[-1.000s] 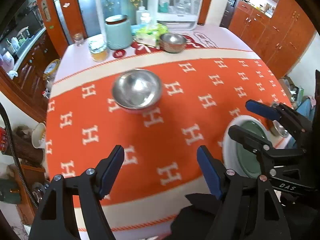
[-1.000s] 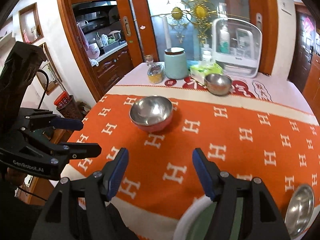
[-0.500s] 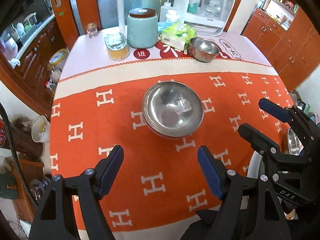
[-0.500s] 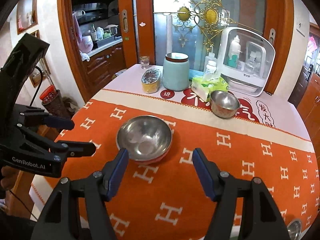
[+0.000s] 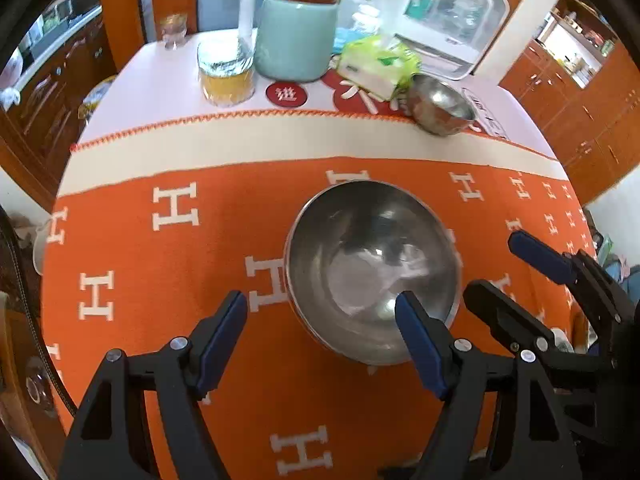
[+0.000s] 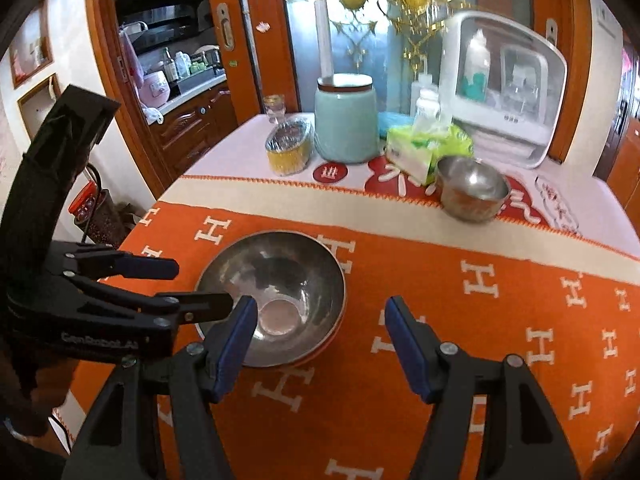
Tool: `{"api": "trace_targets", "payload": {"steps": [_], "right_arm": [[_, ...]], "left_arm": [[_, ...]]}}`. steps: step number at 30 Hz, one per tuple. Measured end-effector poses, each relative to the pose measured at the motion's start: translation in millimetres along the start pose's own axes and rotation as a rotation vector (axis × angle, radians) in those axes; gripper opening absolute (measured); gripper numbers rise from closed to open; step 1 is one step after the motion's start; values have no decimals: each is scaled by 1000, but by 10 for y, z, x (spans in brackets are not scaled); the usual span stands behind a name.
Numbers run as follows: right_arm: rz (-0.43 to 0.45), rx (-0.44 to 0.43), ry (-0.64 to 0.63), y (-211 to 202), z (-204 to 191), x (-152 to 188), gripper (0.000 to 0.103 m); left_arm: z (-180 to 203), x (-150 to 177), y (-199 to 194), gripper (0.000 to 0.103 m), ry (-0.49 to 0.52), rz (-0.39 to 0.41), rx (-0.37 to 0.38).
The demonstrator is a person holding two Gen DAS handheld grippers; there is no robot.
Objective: Organize plates and bowls
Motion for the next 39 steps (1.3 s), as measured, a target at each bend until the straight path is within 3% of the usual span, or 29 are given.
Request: {"api": "trace_targets", "payload": {"steps": [9, 12, 14, 17, 25, 27, 29, 33, 39], "right_arm": [[-77, -29, 53, 371, 58, 131, 67], [-89, -31, 56, 432, 56, 157, 67], [-91, -34, 63, 457, 48, 180, 66], [-102, -47, 75, 503, 40, 202, 54], [-79, -22, 65, 542, -6, 213, 38], [-70, -17, 85, 543, 18, 220, 32], [-68, -13, 94, 551, 37, 221, 29], [-68, -12, 101, 544, 44, 228, 26], [-97, -8, 115, 544, 55, 229, 22]], "left_arm": [[-200, 31, 484, 74, -72, -53, -2], [-227, 48, 569, 70, -95, -63, 14], [-227, 56, 630, 61, -96, -77, 21], [-197, 67, 665, 53, -71, -77, 26], [-219, 37, 677, 47, -75, -99, 51], [-241, 36, 679, 35, -84, -109, 81], [-253, 39, 681, 27, -108, -120, 123], [-208, 60, 668, 21, -124, -118, 125], [-181, 101, 604, 20, -133, -130, 95]]}}
Point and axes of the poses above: each gripper's, at about its wrist camera, not at the fingertips, and y roughly the way its jaws point, z to its right, x to its underside, the point moved 1 cm from there along y, roughly the way its jaws point, and after that the axes turned 8 degrees about z, right-handed, at the moved point
